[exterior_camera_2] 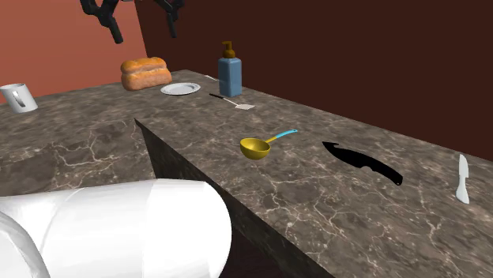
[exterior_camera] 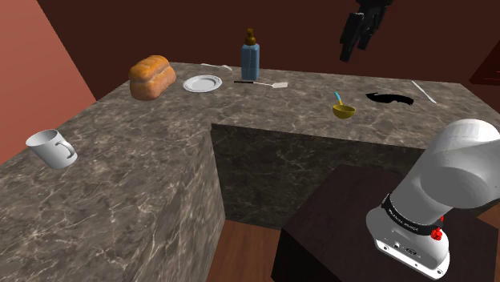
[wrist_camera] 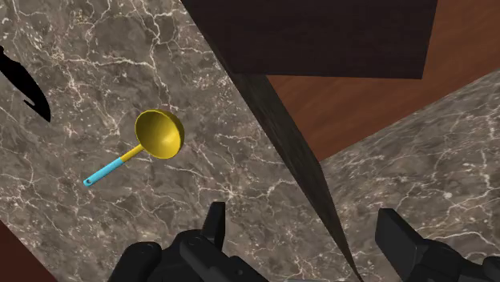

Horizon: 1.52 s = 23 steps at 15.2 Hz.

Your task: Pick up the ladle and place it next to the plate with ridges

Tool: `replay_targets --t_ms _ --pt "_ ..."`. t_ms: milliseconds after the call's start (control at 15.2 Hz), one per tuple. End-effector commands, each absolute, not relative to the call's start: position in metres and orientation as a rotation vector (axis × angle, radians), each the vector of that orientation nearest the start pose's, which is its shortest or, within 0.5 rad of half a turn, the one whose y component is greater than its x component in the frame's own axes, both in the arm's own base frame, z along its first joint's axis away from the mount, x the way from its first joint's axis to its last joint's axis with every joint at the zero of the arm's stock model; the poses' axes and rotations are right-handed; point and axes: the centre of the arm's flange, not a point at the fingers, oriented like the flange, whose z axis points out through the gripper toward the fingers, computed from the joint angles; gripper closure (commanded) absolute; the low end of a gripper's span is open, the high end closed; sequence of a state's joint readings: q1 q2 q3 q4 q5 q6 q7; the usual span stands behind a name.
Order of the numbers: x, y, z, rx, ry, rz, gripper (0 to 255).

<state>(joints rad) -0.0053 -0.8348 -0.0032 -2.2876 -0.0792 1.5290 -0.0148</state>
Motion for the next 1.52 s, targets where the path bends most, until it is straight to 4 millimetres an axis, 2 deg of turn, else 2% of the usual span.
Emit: replay_targets --t_ms 0,396,726,1056,1452 --pt "0.289 -0.012 0.634 -3.217 -0.001 -0.121 0" --pt "0.328 -0.071 0.588 -3.15 0.313 -0.098 0" --pt "0.351 -0.124 0.547 -3.071 0.566 -0.078 0" --pt "0.365 -0.177 0.503 -2.972 0.807 -0.058 0" --pt "0.371 -0.241 0.446 -2.829 1.08 -0.035 0"
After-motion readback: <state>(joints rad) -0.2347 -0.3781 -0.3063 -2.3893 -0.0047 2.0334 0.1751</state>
